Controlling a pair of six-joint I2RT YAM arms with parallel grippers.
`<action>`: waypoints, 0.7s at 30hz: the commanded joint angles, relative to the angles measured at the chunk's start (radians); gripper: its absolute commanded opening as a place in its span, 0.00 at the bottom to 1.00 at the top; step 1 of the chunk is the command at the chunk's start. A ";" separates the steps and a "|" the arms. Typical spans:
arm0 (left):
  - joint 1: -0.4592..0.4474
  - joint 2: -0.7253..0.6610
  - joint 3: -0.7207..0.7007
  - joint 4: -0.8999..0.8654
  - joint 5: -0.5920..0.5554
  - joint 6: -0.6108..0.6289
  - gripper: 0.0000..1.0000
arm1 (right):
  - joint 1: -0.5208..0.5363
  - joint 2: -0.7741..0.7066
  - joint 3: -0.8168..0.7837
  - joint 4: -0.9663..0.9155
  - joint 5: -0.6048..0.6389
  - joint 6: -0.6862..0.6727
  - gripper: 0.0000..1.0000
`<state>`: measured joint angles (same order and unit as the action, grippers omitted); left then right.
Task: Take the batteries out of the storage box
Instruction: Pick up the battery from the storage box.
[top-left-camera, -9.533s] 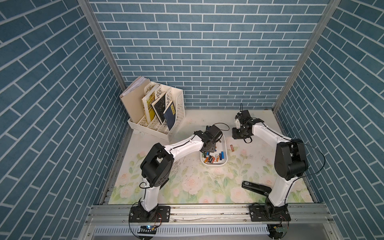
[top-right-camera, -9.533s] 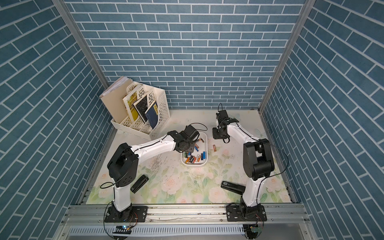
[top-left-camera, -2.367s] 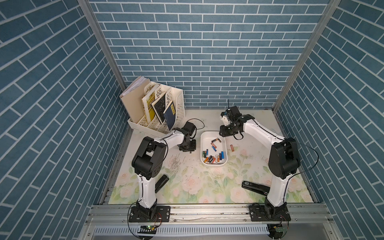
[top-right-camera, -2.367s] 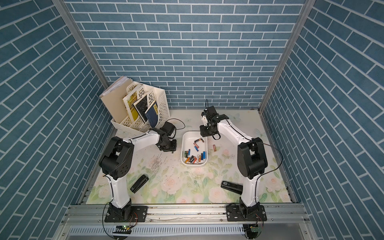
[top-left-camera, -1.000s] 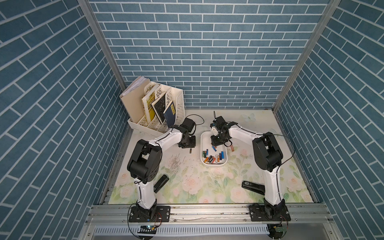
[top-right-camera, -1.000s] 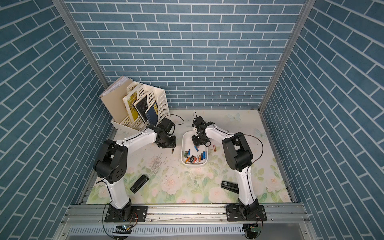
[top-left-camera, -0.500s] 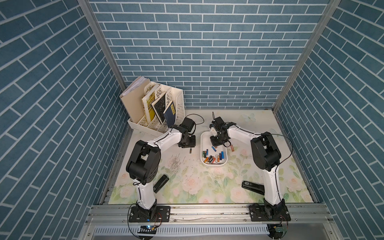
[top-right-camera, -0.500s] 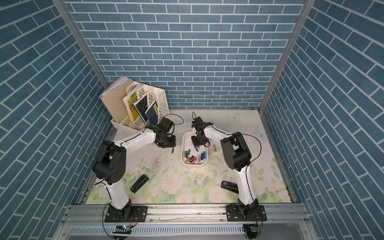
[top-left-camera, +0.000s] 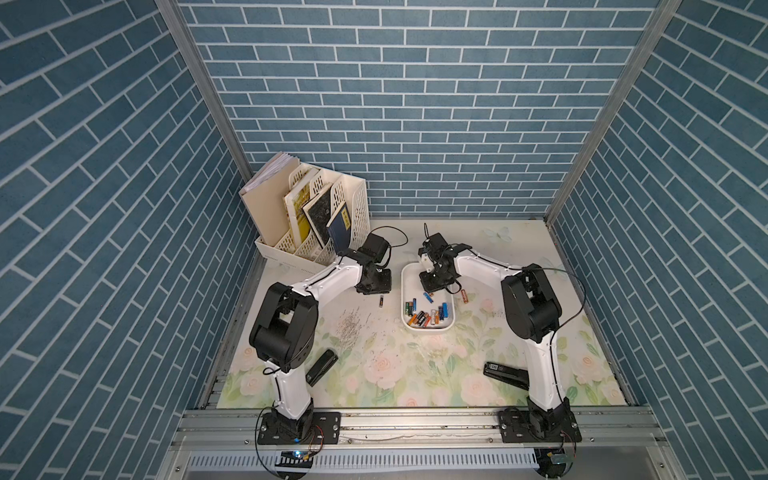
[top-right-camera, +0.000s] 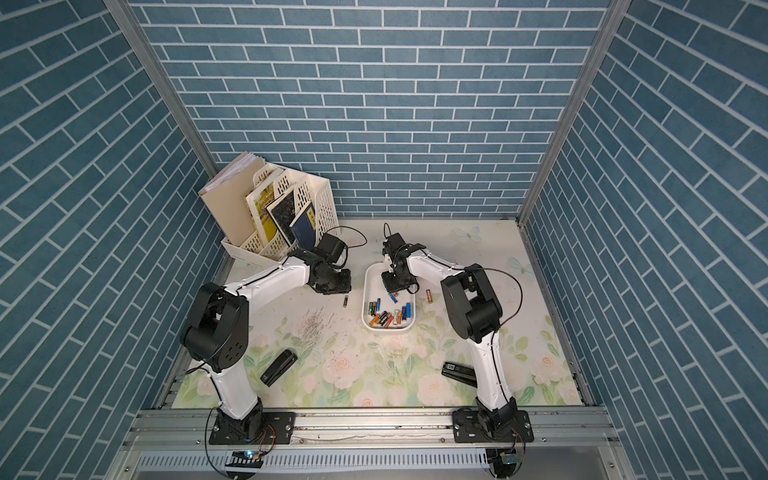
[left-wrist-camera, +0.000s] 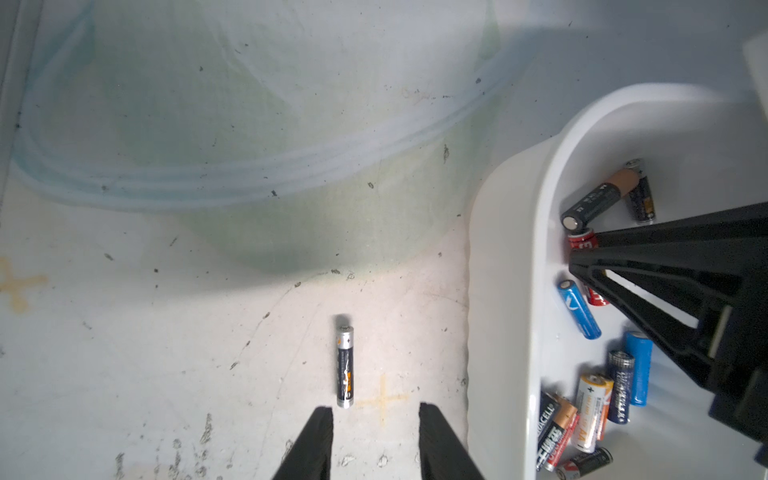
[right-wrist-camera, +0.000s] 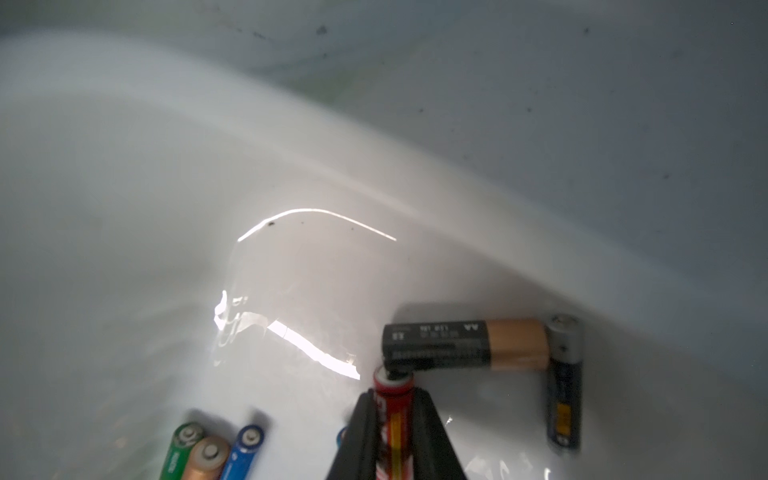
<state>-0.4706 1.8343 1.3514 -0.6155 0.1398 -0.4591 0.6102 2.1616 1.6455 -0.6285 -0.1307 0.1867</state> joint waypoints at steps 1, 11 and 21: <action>0.004 -0.021 -0.012 -0.006 0.006 -0.002 0.40 | 0.006 -0.066 0.040 -0.041 -0.012 0.022 0.14; 0.001 -0.033 -0.050 0.017 0.011 -0.004 0.40 | 0.003 -0.144 0.108 -0.102 0.002 0.036 0.14; 0.003 -0.035 -0.088 0.053 0.034 -0.010 0.40 | -0.102 -0.292 0.088 -0.212 0.032 -0.005 0.14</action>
<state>-0.4706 1.8271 1.2743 -0.5800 0.1589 -0.4610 0.5556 1.9263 1.7287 -0.7624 -0.1226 0.2020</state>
